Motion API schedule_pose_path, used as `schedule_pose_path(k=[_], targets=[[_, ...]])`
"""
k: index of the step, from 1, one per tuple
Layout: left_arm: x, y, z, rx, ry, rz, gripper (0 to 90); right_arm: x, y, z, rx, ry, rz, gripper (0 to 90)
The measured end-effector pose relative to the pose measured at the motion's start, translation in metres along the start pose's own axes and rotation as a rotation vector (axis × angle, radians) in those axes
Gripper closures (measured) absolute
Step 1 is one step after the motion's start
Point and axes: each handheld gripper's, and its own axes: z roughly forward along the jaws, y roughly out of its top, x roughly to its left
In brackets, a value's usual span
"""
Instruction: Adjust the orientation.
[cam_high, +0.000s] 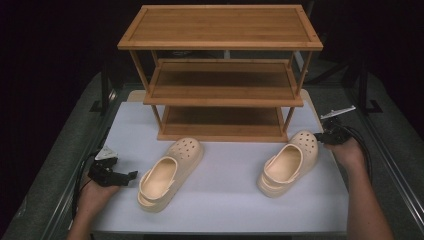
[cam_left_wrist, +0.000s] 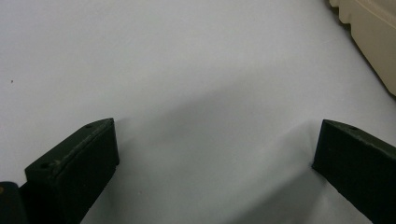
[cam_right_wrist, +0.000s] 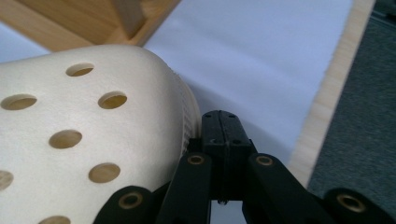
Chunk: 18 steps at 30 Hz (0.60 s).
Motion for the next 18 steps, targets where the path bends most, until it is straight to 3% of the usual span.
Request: schedule_pose_path(k=[8,18], targets=[[0.0,0.0,0.0,0.0,0.0,0.0,0.0,0.018,-0.005,-0.002,-0.002,0.017,-0.019,89.9],[0.0,0.0,0.0,-0.002,0.001,0.0,0.0,0.057,-0.006,0.001,-0.02,0.079,-0.071,90.0]])
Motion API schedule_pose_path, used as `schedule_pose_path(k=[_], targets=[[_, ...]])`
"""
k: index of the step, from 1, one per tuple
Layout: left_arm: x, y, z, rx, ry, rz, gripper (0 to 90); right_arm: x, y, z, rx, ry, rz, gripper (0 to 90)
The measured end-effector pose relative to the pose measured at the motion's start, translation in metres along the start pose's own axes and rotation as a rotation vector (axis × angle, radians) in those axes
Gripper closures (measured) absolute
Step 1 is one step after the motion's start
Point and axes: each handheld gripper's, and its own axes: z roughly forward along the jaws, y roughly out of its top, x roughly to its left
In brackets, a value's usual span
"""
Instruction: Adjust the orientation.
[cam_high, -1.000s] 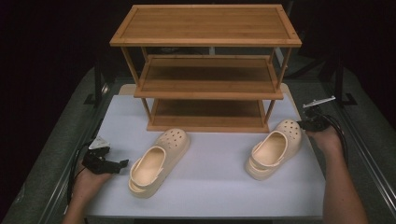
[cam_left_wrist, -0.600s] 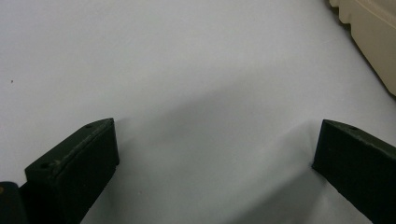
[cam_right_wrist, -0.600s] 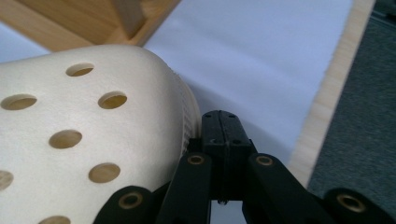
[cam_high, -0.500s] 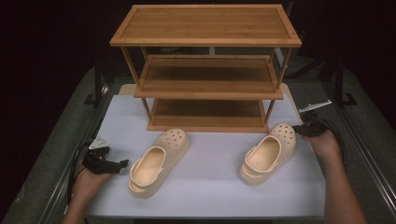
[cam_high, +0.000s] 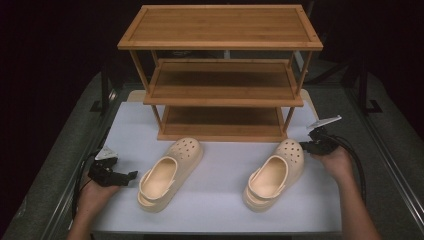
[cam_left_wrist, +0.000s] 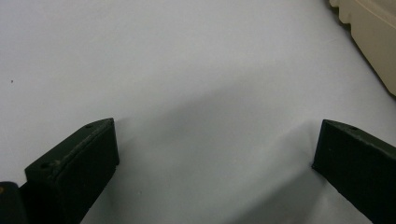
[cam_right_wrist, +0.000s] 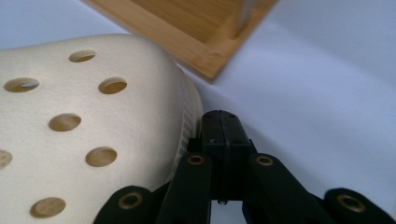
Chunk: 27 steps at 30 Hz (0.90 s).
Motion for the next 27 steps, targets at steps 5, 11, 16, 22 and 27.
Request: schedule_pose_path(k=[5,11,16,22,27], targets=[[0.0,0.0,0.0,-0.001,0.0,0.0,0.0,0.02,0.004,0.004,-0.003,0.026,-0.05,89.9],[0.0,0.0,0.0,-0.001,0.0,0.0,0.0,0.041,0.006,0.01,-0.032,0.07,-0.063,89.9],[0.0,0.0,0.0,-0.001,0.0,0.001,0.0,0.047,0.002,0.008,-0.057,0.073,-0.045,89.8],[0.0,0.0,0.0,0.0,0.0,0.001,0.0,0.047,-0.012,-0.013,-0.088,0.067,-0.015,89.7],[0.0,0.0,0.0,-0.002,0.001,0.002,0.0,0.054,-0.032,-0.032,-0.124,0.08,-0.001,89.7]])
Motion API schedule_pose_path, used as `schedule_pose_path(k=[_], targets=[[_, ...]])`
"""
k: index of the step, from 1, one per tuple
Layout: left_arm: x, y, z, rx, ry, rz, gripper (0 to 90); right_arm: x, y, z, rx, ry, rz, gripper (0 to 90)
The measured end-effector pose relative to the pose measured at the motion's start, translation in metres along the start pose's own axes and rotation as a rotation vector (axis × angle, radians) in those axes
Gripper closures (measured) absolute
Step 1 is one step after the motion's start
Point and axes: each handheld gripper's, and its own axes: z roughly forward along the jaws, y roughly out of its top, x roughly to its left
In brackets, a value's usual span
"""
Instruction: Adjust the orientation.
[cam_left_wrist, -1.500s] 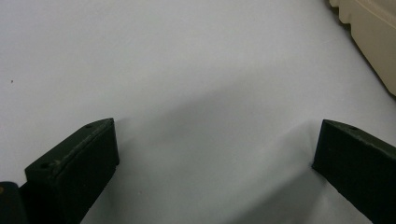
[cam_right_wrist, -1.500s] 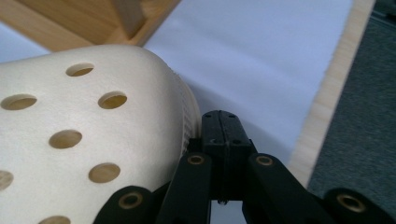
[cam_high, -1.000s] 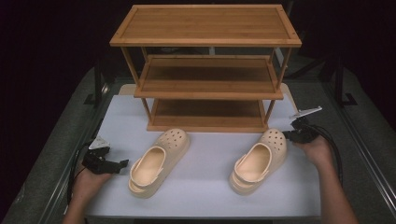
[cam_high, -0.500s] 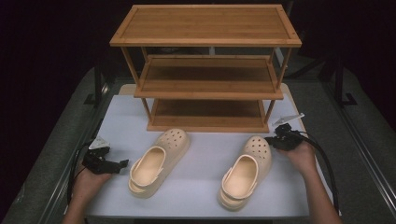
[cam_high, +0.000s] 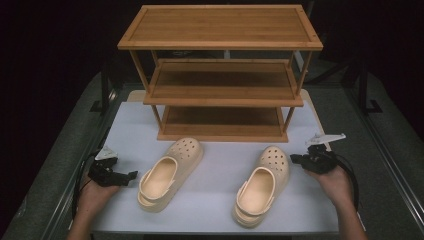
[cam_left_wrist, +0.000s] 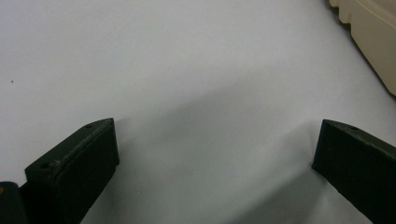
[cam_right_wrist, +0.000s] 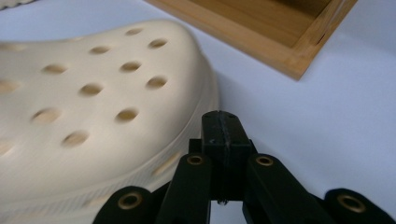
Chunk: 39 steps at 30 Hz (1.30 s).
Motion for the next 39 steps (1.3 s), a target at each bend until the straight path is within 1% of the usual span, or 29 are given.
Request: schedule_pose_path(k=[2,3,5,7,10,11,12,13,17,19,21,26,28,29,31,39], targets=[[0.0,0.0,0.0,0.0,0.0,0.0,0.0,0.005,-0.007,-0.007,0.002,-0.009,-0.006,89.7],[0.0,0.0,0.0,0.0,0.001,0.0,0.0,0.007,-0.011,-0.01,-0.009,-0.004,-0.006,89.7],[0.0,0.0,0.0,0.0,0.001,0.001,0.0,0.012,-0.019,-0.014,-0.013,0.001,-0.007,89.8],[0.0,0.0,0.0,0.0,0.001,0.001,0.0,0.016,-0.028,-0.017,-0.029,0.028,-0.001,89.8],[0.0,0.0,0.0,0.0,0.001,0.0,0.0,0.022,-0.038,-0.017,-0.023,0.052,-0.004,89.8],[0.0,0.0,0.0,0.0,0.001,0.001,0.0,0.024,-0.041,-0.017,-0.026,0.065,-0.004,89.8],[0.0,0.0,0.0,0.0,0.001,0.001,0.0,0.026,-0.043,-0.017,-0.027,0.077,0.007,89.8],[0.0,0.0,0.0,0.0,0.0,0.0,0.0,0.027,-0.044,-0.016,-0.032,0.085,0.002,89.8],[0.0,0.0,0.0,0.001,0.0,0.0,0.0,0.031,-0.041,-0.011,-0.029,0.108,-0.01,89.8],[0.0,0.0,0.0,0.001,0.0,0.0,0.0,0.032,-0.041,-0.008,-0.02,0.106,-0.015,89.8],[0.0,0.0,0.0,0.002,-0.001,0.0,0.0,0.031,-0.042,-0.008,-0.023,0.113,-0.011,89.8],[0.0,0.0,0.0,0.002,0.0,0.001,0.0,0.032,-0.041,-0.004,-0.018,0.108,-0.018,89.7],[0.0,0.0,0.0,0.002,-0.001,0.001,0.0,0.034,-0.039,-0.002,-0.012,0.106,-0.028,89.8],[0.0,0.0,0.0,0.002,0.0,0.0,0.0,0.034,-0.038,-0.001,-0.008,0.113,-0.03,89.8],[0.0,0.0,0.0,0.002,-0.001,0.0,0.0,0.036,-0.036,0.001,-0.007,0.107,-0.04,89.8],[0.0,0.0,0.0,0.002,-0.002,0.0,0.0,0.035,-0.026,0.008,0.007,0.116,-0.059,89.8]])
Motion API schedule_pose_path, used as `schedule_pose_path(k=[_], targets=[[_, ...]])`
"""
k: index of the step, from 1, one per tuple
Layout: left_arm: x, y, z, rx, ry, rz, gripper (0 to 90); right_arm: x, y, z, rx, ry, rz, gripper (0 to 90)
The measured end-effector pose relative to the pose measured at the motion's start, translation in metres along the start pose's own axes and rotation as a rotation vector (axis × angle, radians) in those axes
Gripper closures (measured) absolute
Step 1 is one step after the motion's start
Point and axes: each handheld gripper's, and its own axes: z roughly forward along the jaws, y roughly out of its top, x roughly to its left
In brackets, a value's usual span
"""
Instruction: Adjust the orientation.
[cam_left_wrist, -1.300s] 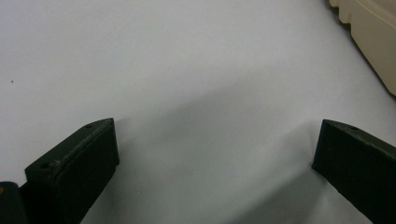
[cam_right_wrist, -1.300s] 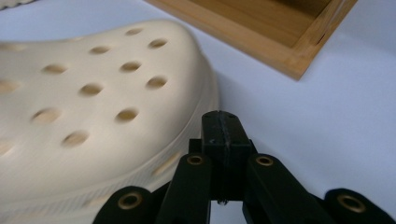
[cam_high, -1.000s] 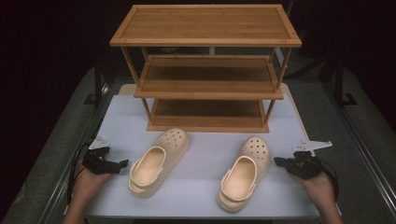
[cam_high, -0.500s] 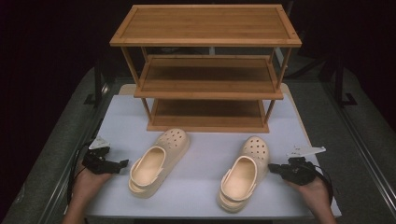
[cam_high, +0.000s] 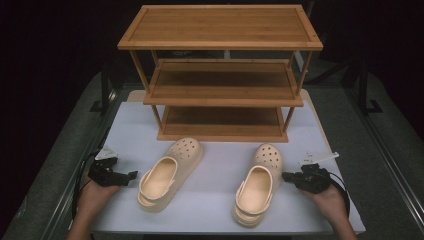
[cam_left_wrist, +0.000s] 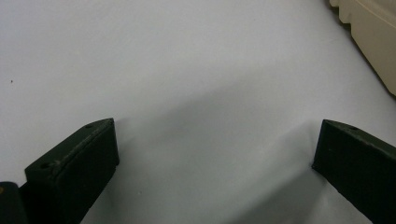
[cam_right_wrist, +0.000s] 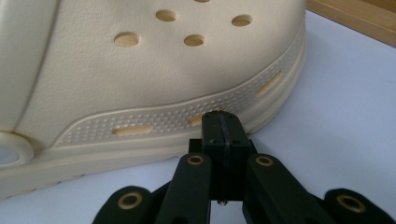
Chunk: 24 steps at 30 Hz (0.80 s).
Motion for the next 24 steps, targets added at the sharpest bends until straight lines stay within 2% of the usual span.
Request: schedule_pose_path(k=[14,24], targets=[[0.0,0.0,0.0,0.0,0.0,0.001,0.0,-0.001,0.023,0.018,0.041,0.024,-0.039,89.8],[0.0,0.0,0.0,0.0,0.0,0.0,0.0,0.0,0.039,0.034,0.045,0.038,-0.063,89.8]])
